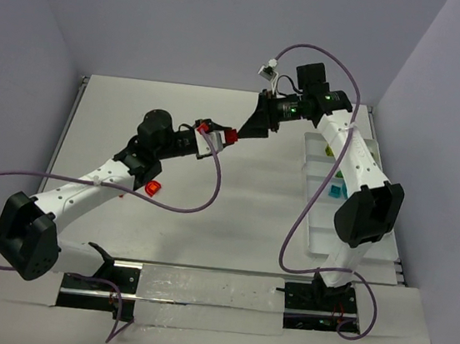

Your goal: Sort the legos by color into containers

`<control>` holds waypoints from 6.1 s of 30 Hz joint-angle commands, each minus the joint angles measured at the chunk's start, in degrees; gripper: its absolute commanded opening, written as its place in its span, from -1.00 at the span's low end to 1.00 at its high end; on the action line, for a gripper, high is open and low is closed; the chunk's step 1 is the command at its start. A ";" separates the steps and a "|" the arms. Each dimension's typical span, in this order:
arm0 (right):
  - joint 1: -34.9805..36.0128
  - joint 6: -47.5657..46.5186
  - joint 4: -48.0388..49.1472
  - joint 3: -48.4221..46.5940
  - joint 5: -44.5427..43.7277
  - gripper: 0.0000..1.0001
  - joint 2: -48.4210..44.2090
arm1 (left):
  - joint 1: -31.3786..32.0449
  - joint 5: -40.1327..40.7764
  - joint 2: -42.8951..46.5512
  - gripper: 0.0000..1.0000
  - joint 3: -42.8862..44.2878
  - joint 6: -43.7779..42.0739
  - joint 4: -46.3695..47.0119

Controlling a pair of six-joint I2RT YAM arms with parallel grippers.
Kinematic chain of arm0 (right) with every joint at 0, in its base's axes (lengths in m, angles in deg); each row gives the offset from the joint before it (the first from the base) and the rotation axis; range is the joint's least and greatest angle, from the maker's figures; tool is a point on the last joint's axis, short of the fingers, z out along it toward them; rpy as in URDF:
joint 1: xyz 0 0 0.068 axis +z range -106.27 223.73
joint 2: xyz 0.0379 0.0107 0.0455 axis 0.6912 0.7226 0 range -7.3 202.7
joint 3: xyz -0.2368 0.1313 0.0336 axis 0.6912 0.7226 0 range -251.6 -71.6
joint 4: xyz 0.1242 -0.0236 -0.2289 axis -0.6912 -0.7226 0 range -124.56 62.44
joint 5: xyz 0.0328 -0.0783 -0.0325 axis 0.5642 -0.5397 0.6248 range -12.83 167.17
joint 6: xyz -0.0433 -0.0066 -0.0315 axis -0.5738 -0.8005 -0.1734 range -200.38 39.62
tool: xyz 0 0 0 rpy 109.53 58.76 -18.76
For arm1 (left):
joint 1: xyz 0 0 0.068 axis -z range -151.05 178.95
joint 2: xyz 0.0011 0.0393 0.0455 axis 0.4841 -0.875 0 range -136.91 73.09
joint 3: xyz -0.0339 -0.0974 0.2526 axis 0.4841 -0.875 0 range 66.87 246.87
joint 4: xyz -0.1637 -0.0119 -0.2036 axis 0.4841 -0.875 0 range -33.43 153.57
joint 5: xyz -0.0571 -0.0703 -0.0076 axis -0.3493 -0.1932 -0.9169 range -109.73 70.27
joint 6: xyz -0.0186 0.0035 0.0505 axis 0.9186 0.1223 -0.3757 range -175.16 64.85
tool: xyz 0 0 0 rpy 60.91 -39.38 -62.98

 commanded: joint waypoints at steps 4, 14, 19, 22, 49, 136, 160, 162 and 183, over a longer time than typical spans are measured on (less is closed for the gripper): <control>1.80 -1.58 -0.74 -1.52 0.54 0.46 1.14 | 1.28 0.12 1.39 -1.00 0.92 -1.45 4.13; 2.50 -0.01 0.68 -2.43 0.38 -0.37 1.95 | 2.37 2.57 1.36 -0.91 1.04 -1.22 3.88; 1.70 -0.06 0.67 0.31 -1.97 -0.96 -0.08 | 2.44 5.58 1.63 0.06 1.12 1.28 1.31; -0.53 -0.69 0.25 2.25 -3.95 -1.00 -2.17 | 2.34 7.24 3.07 0.54 0.30 1.96 -1.06; -41.12 -37.35 -20.71 34.56 -45.38 -1.00 -25.08 | -5.66 15.41 -0.78 0.98 12.10 30.13 -25.36; -46.34 -24.55 -0.10 31.78 -65.20 0.21 -11.40 | -8.87 16.76 -15.67 0.98 32.90 34.03 -40.47; -35.62 -13.83 15.41 38.15 -49.09 1.00 -38.86 | -33.43 16.03 -2.92 0.98 15.55 36.41 -51.51; -35.58 -13.68 18.47 41.93 -48.03 1.00 -41.05 | -34.79 17.91 -2.22 0.95 13.33 32.40 -52.90; -25.43 -8.41 16.55 49.80 -41.08 1.00 -35.67 | -35.72 21.96 -2.54 0.29 3.23 13.86 -58.86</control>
